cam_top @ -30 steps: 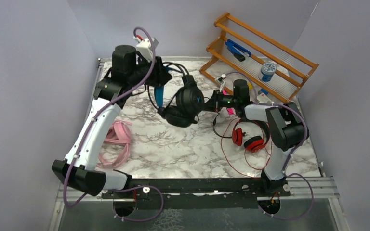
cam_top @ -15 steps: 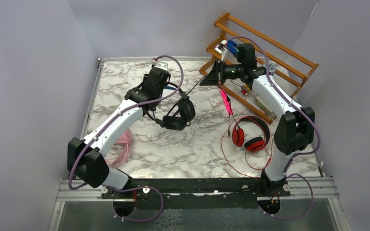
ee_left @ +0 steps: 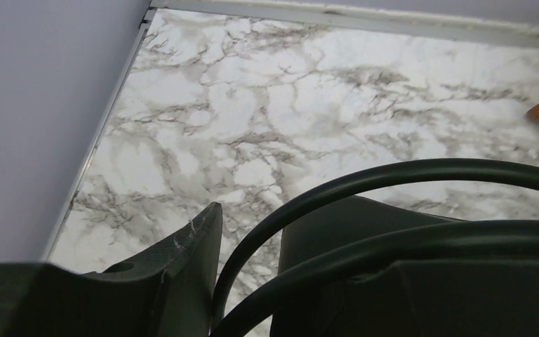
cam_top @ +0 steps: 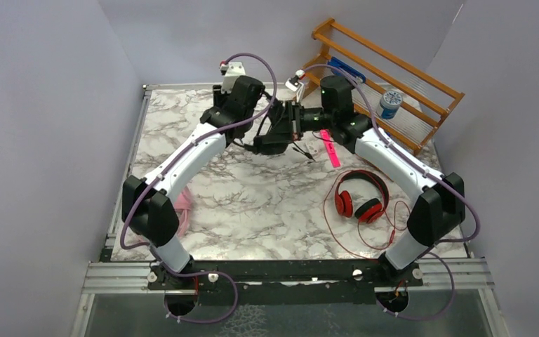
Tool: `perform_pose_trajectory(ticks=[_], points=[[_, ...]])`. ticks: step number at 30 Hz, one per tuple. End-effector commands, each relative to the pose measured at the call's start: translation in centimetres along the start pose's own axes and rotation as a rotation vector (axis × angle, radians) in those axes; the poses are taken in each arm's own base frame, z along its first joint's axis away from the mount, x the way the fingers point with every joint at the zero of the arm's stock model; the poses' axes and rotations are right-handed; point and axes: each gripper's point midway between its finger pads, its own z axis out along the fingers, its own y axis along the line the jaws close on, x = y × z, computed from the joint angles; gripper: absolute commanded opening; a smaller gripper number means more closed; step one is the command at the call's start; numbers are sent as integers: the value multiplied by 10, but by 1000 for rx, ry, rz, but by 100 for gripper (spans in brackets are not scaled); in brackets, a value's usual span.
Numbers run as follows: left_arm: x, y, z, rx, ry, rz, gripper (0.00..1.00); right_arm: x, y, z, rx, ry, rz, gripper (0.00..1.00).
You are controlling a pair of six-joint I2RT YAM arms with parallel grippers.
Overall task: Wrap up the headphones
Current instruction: Wrap the headphones cable around the headphones.
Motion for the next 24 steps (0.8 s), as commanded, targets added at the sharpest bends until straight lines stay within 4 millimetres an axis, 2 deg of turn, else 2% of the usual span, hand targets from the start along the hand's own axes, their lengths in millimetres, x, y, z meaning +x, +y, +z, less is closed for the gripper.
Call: perform_pose_trajectory(ticks=[1,6,11,17,24], points=[[-34,-7,7,-72,-43,-284,0,-6,48,24,-1,-124,-79,0],[-70,-29,1,36,-54,-492,0,7,37,40,96,-236,-134,1],[-102,-42,-9,174,-45,-646,0,24,19,30,170,-298,-191,6],[-121,-52,-25,390,45,-814,0,39,9,12,187,-369,-272,9],[-139,-49,-62,568,65,-880,0,56,-10,11,175,-415,-285,11]])
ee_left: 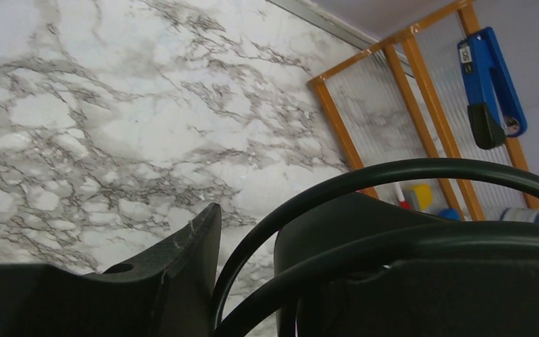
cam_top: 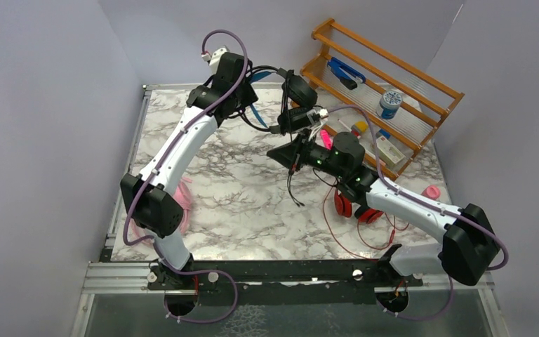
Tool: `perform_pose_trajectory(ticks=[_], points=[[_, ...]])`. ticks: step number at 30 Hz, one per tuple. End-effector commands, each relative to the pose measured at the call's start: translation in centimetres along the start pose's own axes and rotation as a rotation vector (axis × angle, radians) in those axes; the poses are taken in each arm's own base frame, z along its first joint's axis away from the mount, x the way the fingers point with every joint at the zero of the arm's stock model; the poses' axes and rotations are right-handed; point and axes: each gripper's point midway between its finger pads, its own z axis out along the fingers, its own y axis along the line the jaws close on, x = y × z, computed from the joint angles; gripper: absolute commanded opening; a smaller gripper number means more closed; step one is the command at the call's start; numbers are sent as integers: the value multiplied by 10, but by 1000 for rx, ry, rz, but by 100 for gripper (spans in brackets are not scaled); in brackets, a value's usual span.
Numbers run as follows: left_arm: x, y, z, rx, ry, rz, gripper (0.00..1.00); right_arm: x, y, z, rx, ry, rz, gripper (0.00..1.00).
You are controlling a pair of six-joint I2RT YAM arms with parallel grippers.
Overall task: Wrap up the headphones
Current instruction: Wrap the headphones cable around the headphones.
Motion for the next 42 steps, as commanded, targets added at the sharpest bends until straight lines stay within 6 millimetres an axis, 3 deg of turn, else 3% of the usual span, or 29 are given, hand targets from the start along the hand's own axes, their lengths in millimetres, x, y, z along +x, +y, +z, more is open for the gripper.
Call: perform_pose_trajectory(ticks=[1,7,12,20,25,31,38,42], points=[[-73,-50,-65,297,-129,-281,0,28,1,-2,-45,23,-11,12],[-81,-64,-91,415,-103,-320,0,45,-7,5,-67,33,12,17],[-82,-68,-105,457,-93,-314,0,45,-12,10,-59,23,6,20],[-79,-62,-107,451,-106,-308,0,43,-10,7,-73,16,-37,36],[-79,-64,-108,463,-101,-318,0,45,-16,5,-51,8,-54,39],[-82,-67,-116,486,-103,-318,0,43,-27,10,-21,-8,-129,58],[-89,-70,-127,508,-119,-322,0,29,-25,12,-58,-63,-213,61],[-91,-72,-126,511,-119,-325,0,27,-46,1,56,-74,-232,74]])
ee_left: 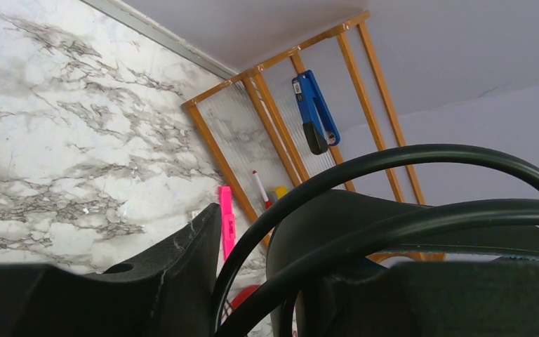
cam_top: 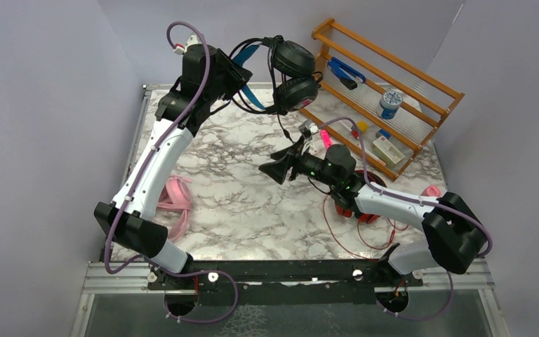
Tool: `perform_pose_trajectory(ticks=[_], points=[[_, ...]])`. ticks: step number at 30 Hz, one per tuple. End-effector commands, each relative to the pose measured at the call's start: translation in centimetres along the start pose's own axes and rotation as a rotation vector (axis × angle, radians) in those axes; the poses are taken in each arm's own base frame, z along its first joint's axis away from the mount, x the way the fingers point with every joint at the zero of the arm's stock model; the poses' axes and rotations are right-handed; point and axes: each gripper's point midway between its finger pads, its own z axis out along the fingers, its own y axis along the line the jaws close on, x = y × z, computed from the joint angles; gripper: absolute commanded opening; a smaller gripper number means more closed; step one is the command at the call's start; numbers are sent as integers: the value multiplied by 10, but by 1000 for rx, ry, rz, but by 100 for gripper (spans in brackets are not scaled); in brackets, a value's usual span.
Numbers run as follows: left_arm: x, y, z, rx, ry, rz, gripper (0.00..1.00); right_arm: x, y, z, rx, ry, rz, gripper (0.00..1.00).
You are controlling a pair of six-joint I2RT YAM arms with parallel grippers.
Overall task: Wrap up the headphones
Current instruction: Wrap the headphones cable around the headphones.
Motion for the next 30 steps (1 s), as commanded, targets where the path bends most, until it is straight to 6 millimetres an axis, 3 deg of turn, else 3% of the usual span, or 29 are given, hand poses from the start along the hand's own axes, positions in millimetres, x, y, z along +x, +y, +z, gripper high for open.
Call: perform_pose_trajectory(ticks=[1,5,12,18,23,30], points=[[-28,-50,-30,167,-65,-57,0,-11,-22,-14,102,-53,-73,76],[-28,-52,-28,171,-60,-59,0,-16,-32,-29,150,-65,-87,79],[-30,-56,-30,182,-64,-64,0,-17,-17,-40,81,-62,-122,80],[-32,-60,-36,197,-64,-66,0,-19,-14,-23,15,-65,-166,83],[-31,-64,-40,215,-52,-67,0,-27,-32,-15,73,-94,-184,82],[-31,-69,-45,237,-43,-69,0,-34,-31,-11,45,-120,-221,69]])
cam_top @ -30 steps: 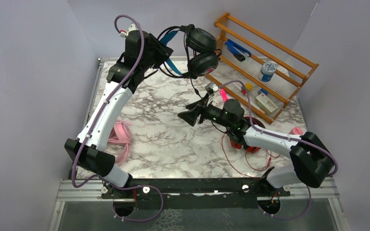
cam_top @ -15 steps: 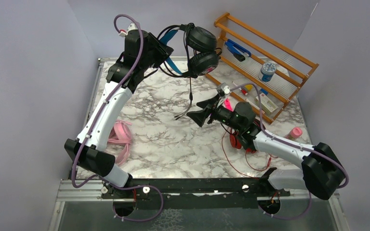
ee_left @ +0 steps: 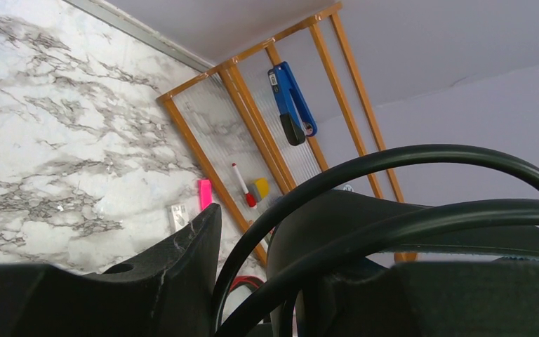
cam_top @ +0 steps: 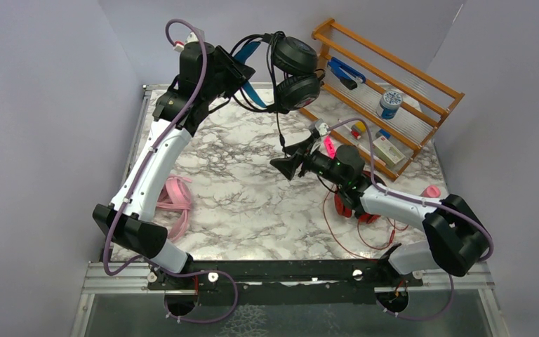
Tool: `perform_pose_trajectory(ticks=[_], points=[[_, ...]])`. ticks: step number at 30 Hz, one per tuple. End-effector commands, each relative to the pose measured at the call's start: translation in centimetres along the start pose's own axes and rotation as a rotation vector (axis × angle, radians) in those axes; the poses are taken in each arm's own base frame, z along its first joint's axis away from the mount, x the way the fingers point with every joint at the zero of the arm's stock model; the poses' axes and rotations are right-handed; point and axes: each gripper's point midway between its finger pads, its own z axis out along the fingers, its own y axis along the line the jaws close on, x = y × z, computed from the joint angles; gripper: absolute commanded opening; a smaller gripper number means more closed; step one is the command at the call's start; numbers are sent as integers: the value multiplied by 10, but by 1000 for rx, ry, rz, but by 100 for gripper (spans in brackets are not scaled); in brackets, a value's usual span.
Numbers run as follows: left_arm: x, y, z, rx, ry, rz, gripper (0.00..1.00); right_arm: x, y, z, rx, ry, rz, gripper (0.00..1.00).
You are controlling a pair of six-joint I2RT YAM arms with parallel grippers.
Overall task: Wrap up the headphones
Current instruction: Wrap the headphones cable around the headphones.
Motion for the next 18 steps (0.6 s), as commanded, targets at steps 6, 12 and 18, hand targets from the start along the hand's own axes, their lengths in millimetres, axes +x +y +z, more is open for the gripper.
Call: perform_pose_trajectory(ticks=[6,12,18], points=[[-26,-60,-36,202,-50,-46,0,-31,10,15,-90,-92,-56,58],[-25,-62,-38,214,-45,-41,0,-32,12,24,-124,-92,-47,43],[-18,-73,-48,290,-3,53,0,-29,6,17,-147,-71,-51,6]])
